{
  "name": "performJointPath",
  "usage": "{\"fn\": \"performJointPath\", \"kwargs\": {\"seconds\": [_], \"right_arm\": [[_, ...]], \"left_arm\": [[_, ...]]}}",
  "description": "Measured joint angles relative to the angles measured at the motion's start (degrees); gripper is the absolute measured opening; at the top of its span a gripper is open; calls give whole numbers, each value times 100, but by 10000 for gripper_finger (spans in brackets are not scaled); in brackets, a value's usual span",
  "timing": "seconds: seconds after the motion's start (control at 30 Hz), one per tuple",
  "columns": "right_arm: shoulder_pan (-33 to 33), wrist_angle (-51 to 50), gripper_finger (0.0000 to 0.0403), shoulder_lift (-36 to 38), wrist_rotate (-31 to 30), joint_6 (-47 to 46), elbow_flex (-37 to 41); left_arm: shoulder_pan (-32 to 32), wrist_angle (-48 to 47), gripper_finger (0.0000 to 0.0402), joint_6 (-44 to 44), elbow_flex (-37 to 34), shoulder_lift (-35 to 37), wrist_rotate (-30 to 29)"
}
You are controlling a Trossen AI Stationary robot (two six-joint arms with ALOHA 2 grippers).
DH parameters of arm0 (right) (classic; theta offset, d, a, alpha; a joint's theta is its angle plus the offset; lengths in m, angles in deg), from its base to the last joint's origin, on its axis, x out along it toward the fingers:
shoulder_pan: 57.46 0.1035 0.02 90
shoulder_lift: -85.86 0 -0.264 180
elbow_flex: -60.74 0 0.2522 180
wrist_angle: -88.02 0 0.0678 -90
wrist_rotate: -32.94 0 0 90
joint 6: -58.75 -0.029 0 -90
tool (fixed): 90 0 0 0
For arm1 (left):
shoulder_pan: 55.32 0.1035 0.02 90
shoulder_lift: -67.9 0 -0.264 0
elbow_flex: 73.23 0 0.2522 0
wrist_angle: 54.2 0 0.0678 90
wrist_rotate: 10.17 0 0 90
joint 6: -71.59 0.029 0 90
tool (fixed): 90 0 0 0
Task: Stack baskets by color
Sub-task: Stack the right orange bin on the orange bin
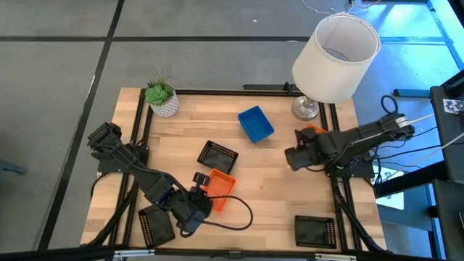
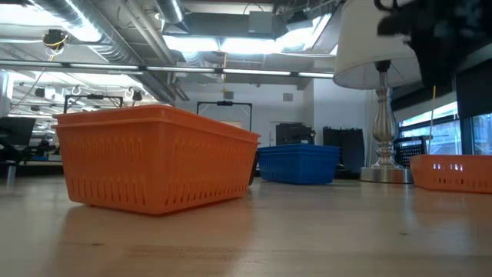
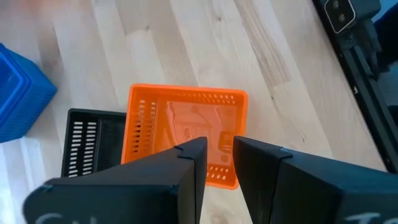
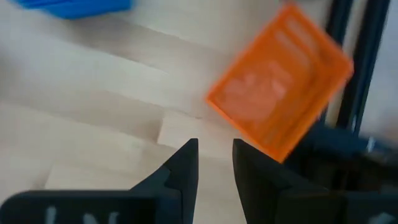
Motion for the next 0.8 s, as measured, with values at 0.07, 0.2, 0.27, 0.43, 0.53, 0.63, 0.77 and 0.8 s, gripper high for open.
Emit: {"fn": "performJointPath", "kwargs": {"seconds": [0.07,0.2,0.27,0.43,0.53,0.63,0.77,0.8], "right_arm": [[-142,262,99,208,65,-382,387],[-336,1009,99,431,68,-560,1087],[-373,1394,99,470,65,-545,1381],[-604,1768,99,480,53,-561,1791],[-802,1923,99,480,30,-566,1882],[-1040,1992,99,483,-5,-566,1941],[-1386,2208,99,483,-289,-574,2113],[-1478,2325,99,480,-295,-577,2181]], "left_arm": [[0,2,70,-6,0,0,-10],[0,2,67,-17,0,0,-14],[0,2,67,-19,0,0,-14],[0,0,70,-19,0,-2,-12],[0,1,67,-19,0,-4,-12],[0,0,67,-19,0,-4,-12],[0,2,67,-19,0,-7,-10],[0,2,67,-19,0,-7,-10]]}}
